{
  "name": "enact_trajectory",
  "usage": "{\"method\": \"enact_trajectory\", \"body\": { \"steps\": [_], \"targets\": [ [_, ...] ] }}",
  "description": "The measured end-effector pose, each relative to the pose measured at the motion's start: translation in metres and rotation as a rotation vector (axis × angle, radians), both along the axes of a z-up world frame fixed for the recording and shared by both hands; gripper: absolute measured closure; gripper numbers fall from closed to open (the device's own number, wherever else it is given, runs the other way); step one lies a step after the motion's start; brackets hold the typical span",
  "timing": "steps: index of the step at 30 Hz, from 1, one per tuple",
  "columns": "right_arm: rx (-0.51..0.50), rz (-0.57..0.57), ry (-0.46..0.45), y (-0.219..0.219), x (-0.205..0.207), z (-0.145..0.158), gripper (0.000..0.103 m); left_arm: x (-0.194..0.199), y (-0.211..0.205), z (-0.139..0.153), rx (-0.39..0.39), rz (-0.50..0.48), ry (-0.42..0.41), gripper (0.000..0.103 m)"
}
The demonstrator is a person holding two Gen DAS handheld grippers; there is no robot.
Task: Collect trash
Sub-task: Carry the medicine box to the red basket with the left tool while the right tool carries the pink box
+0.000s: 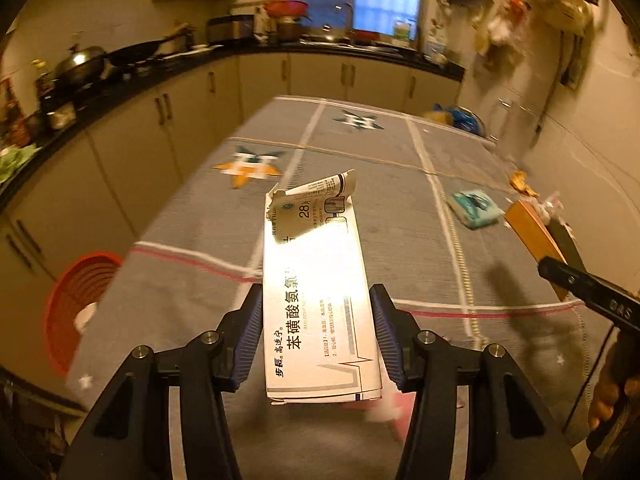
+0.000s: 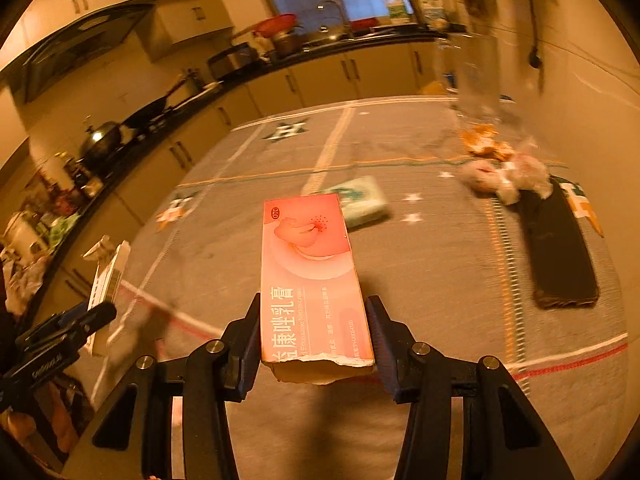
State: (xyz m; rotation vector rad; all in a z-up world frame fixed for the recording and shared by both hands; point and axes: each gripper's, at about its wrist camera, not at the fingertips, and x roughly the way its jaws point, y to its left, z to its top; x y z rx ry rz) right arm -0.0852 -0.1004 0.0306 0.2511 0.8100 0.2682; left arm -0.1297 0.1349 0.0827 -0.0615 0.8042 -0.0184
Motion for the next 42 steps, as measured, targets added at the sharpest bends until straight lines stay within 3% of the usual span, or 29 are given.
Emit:
{"method": "enact_trajectory", "body": {
  "steps": [19, 29, 42],
  "targets": [
    [0.002, 0.178, -0.053, 0.099, -0.036, 0.018, 0.051, -0.037, 0.090, -0.001, 0.016, 0.224, -0.028, 0.052],
    [-0.027, 0.269, -0.039, 0.151, -0.030, 0.014, 0.051, -0.043, 0.135, -0.012, 0.052, 0.337, -0.002, 0.052],
    [-0.078, 0.402, -0.016, 0.232, -0.021, 0.008, 0.051, -0.051, 0.201, -0.033, 0.011, 0.438, 0.031, 0.052]
  ]
}}
